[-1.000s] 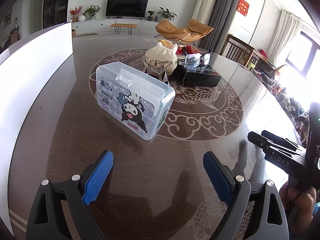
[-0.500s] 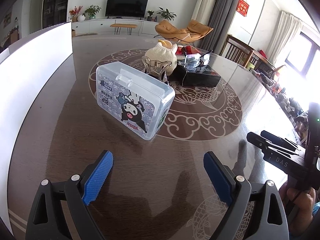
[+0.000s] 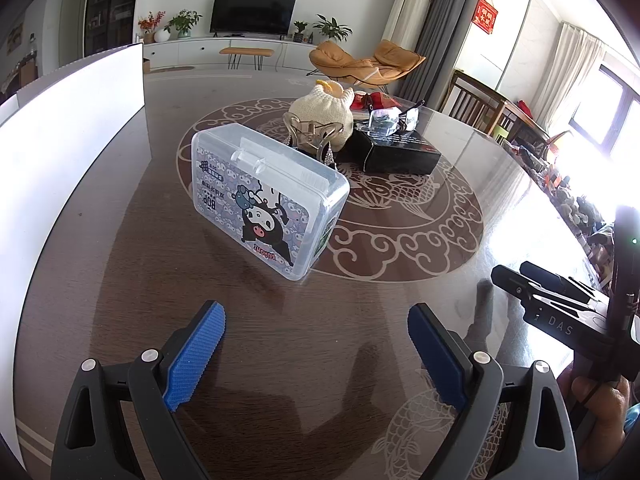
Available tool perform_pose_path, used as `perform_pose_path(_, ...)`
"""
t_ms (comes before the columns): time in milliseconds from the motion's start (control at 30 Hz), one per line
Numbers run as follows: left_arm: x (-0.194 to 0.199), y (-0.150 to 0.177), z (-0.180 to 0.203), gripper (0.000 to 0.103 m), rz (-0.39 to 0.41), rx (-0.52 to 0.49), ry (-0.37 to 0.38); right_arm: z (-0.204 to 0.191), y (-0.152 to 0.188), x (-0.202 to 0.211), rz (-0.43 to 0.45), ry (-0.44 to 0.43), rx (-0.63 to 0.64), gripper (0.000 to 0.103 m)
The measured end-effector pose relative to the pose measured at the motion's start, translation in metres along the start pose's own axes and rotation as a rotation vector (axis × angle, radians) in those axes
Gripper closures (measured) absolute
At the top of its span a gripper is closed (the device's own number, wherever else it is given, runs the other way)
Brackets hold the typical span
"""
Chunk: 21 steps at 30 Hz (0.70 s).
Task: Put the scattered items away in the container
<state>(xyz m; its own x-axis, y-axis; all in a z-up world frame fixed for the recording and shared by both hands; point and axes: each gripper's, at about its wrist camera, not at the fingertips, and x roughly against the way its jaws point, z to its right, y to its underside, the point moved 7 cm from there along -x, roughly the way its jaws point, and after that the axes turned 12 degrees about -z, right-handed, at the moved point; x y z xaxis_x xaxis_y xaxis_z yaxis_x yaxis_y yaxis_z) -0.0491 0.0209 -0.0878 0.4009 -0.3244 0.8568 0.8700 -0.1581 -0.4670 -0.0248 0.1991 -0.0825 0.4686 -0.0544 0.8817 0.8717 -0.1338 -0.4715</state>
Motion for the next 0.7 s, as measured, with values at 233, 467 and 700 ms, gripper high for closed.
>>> perform_pose_path(233,-0.0001,-0.0001,0.0002,0.009,0.0,0.0,0.001,-0.0003,-0.0001,0.0001,0.0,0.001,0.0,0.041)
perform_pose_path(467,0.0001,0.0002,0.0005,0.008,0.001,-0.001,0.004,-0.0002,0.0002,0.0,-0.001,0.004,0.001,0.041)
perform_pose_path(700,0.0,0.0002,0.0007,0.008,0.001,-0.001,0.004,0.0013,0.0005,-0.0008,-0.002,0.008,0.002,0.041)
